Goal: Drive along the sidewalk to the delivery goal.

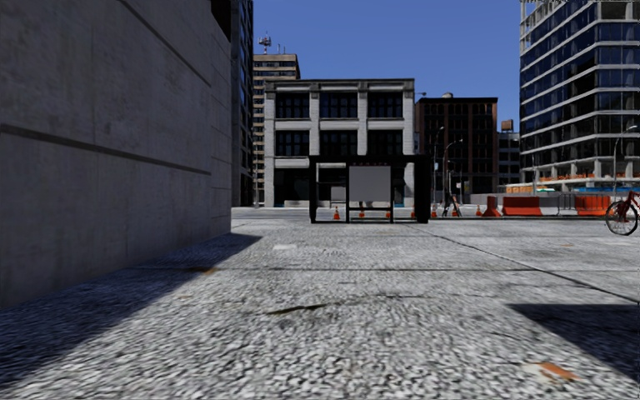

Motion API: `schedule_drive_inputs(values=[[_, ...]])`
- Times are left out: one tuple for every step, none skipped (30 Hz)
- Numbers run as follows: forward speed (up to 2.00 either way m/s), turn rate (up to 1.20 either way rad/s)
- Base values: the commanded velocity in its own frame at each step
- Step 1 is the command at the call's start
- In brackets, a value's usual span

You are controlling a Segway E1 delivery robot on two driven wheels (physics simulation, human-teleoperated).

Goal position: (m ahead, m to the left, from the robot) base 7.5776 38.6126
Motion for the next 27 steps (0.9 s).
schedule_drive_inputs(values=[[2.00,0.00],[2.00,0.00],[2.00,0.00],[2.00,0.00],[2.00,0.00],[2.00,0.00],[2.00,0.00],[2.00,0.00],[2.00,0.00],[2.00,0.00],[2.00,0.00],[2.00,0.00],[2.00,0.00],[2.00,0.00],[2.00,0.00],[2.00,0.00],[2.00,0.00],[2.00,0.00],[2.00,0.00],[2.00,0.00],[2.00,0.00],[2.00,0.00],[2.00,0.00],[2.00,0.00],[2.00,0.00],[2.00,0.00],[2.00,0.00]])
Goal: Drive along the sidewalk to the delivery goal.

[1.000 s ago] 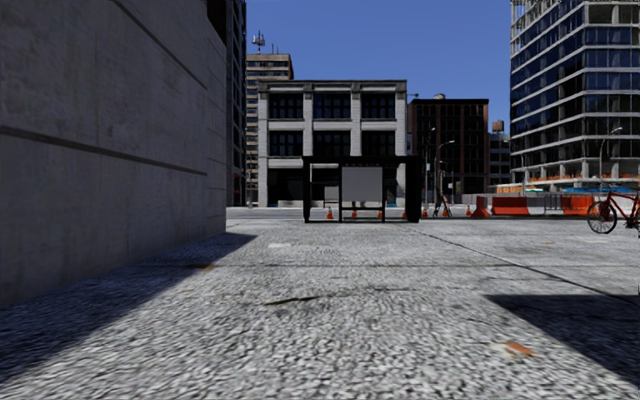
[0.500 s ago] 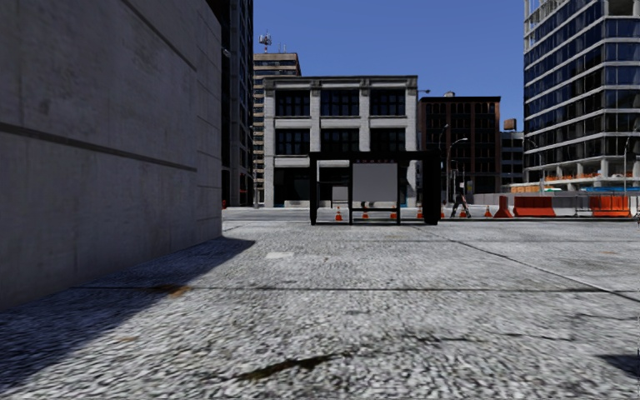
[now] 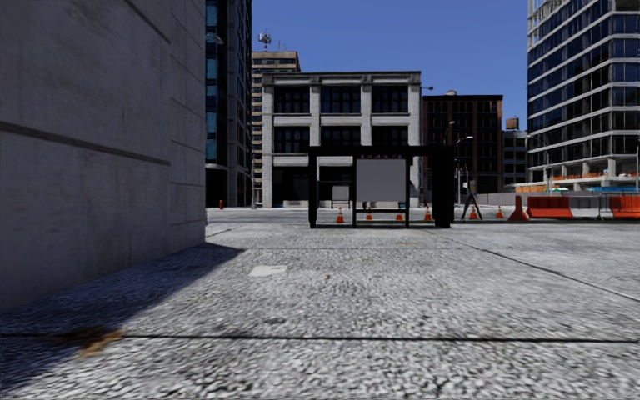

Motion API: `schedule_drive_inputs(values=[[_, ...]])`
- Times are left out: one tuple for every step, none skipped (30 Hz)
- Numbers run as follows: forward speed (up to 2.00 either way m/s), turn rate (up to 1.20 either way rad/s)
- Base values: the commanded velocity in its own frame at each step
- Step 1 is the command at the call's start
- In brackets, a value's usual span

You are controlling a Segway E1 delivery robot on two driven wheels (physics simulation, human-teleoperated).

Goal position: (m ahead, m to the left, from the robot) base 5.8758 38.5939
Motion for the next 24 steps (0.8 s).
schedule_drive_inputs(values=[[2.00,0.00],[2.00,0.00],[2.00,0.00],[2.00,0.00],[2.00,0.00],[2.00,0.00],[2.00,0.00],[2.00,0.00],[2.00,0.00],[2.00,0.00],[2.00,0.00],[2.00,0.00],[2.00,0.00],[2.00,0.00],[2.00,0.00],[2.00,0.00],[2.00,0.00],[2.00,0.00],[2.00,0.00],[2.00,0.00],[2.00,0.00],[2.00,0.00],[2.00,0.00],[2.00,0.00]])
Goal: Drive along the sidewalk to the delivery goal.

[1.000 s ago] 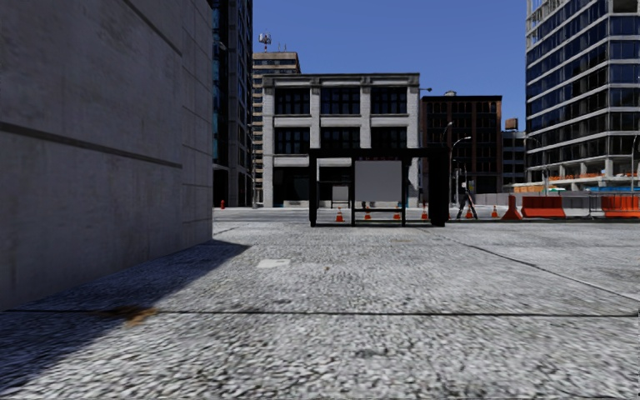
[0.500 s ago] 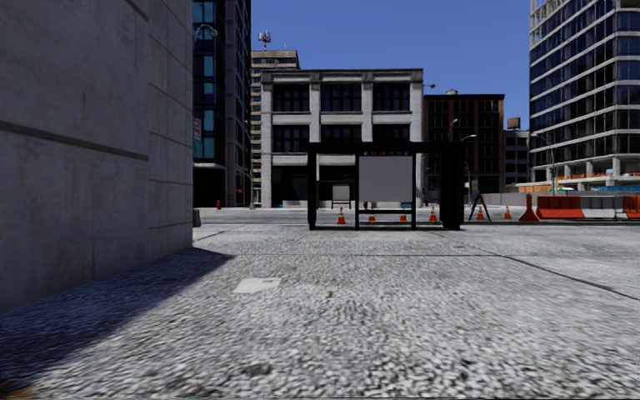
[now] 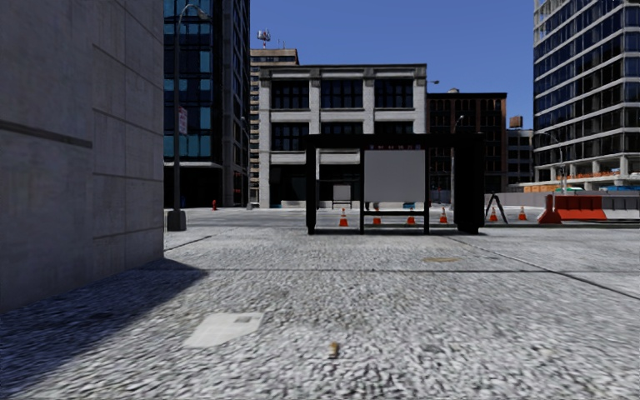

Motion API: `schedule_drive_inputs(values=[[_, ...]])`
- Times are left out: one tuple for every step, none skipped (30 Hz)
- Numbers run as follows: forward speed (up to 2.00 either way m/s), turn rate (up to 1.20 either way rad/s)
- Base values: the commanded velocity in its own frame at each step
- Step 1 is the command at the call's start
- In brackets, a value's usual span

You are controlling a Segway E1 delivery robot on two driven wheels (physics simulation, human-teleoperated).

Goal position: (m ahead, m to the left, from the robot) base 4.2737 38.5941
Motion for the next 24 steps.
schedule_drive_inputs(values=[[2.00,0.00],[2.00,0.00],[2.00,0.00],[2.00,0.00],[2.00,0.00],[2.00,0.00],[2.00,0.00],[2.00,0.01],[2.00,0.09],[2.00,0.09],[2.00,0.18],[2.00,0.20],[2.00,0.21],[2.00,0.21],[2.00,0.21],[2.00,0.21],[2.00,0.21],[2.00,0.21],[2.00,0.21],[2.00,0.24],[2.00,0.29],[2.00,0.31],[2.00,0.34],[2.00,0.34]])
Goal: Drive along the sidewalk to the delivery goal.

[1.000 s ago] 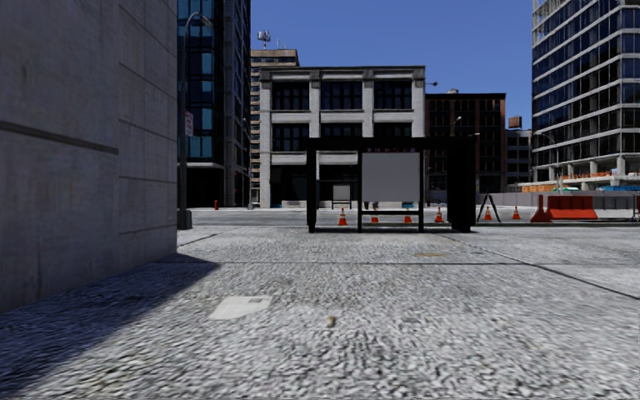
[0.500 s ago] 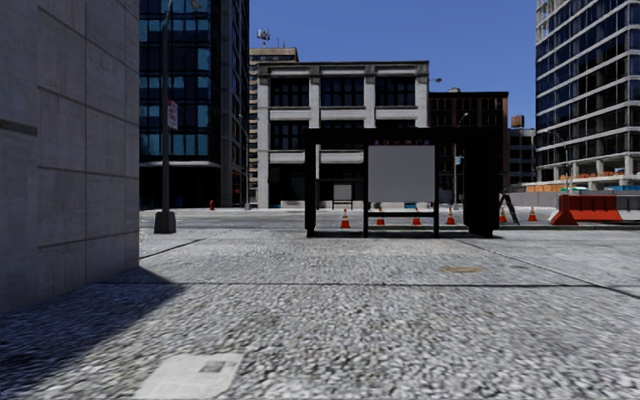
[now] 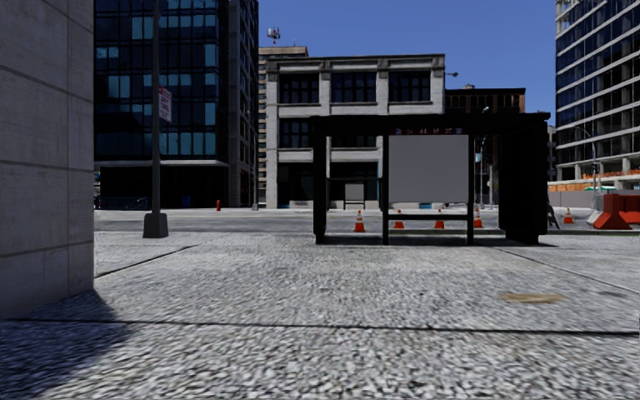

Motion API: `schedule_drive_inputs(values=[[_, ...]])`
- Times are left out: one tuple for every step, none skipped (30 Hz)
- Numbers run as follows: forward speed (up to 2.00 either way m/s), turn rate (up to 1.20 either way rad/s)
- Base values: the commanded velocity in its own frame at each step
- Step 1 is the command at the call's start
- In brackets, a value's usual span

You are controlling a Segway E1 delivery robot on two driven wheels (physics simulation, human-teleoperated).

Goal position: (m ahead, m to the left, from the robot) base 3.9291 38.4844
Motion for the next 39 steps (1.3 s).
schedule_drive_inputs(values=[[2.00,0.38],[2.00,0.41],[2.00,0.43],[2.00,0.43],[2.00,0.44],[2.00,0.45],[2.00,0.45],[2.00,0.45],[2.00,0.45],[2.00,0.45],[2.00,0.45],[2.00,0.51],[2.00,0.51],[2.00,0.52],[2.00,0.53],[2.00,0.53],[2.00,0.53],[2.00,0.53],[2.00,0.53],[2.00,0.53],[2.00,0.53],[2.00,0.53],[2.00,0.53],[2.00,0.53],[2.00,0.53],[2.00,0.53],[2.00,0.53],[2.00,0.53],[2.00,0.53],[2.00,0.53],[2.00,0.53],[2.00,0.53],[2.00,0.53],[2.00,0.53],[2.00,0.53],[2.00,0.53],[2.00,0.53],[2.00,0.53],[2.00,0.53]])
